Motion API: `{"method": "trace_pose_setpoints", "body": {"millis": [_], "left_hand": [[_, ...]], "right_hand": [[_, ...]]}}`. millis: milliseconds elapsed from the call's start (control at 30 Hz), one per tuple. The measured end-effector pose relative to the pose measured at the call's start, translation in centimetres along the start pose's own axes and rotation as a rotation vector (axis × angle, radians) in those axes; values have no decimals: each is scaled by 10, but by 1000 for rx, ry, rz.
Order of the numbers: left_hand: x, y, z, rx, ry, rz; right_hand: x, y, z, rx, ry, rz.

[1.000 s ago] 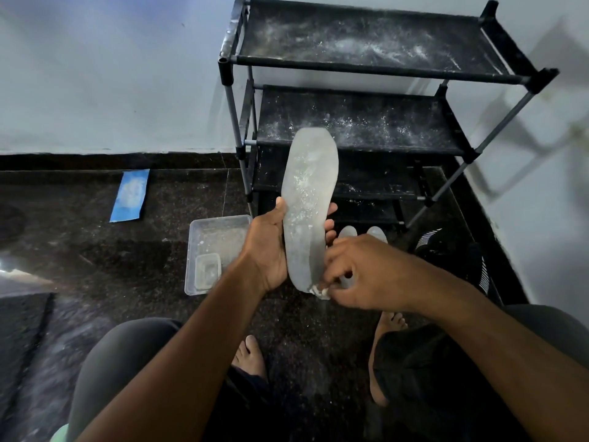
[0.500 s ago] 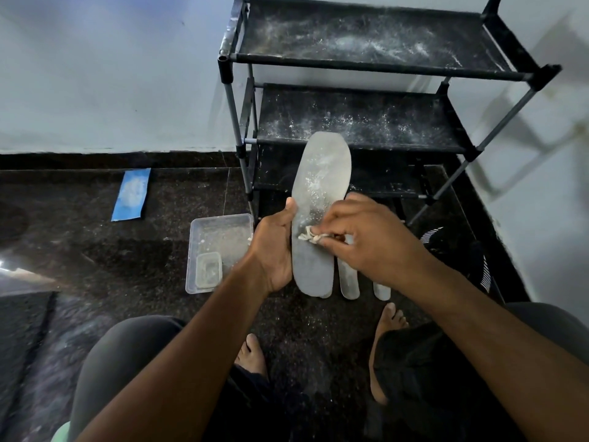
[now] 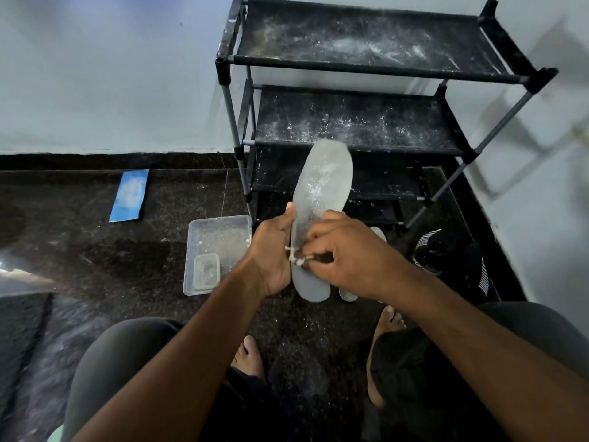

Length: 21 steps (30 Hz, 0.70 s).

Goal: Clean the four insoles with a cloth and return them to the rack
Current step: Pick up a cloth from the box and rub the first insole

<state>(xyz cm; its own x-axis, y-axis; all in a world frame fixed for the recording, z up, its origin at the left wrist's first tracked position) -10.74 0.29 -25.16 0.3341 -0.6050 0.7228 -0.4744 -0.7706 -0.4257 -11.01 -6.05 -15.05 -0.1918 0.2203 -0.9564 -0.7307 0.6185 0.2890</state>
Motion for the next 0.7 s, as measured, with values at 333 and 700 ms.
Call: {"method": "trace_pose_setpoints", "body": {"millis": [333, 700], "left_hand": [[7, 0, -5, -18, 35, 25], [11, 1, -7, -31, 64, 31]], "right_hand": [[-2, -6, -1, 6, 55, 20], [-6, -11, -9, 39, 61, 1]]}}
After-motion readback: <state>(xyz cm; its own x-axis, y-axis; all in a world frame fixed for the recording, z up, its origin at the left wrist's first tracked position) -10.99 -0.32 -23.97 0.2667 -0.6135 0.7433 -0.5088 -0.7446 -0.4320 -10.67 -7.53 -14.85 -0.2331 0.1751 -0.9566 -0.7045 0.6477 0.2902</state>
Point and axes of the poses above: each hand's wrist, its own z-axis towards the middle knuckle, its own x-axis out of the palm, y = z × x, the point moved 9 cm from there along z, towards the middle knuckle, and after that the axes turned 13 degrees about -z, right-handed, at the moved point
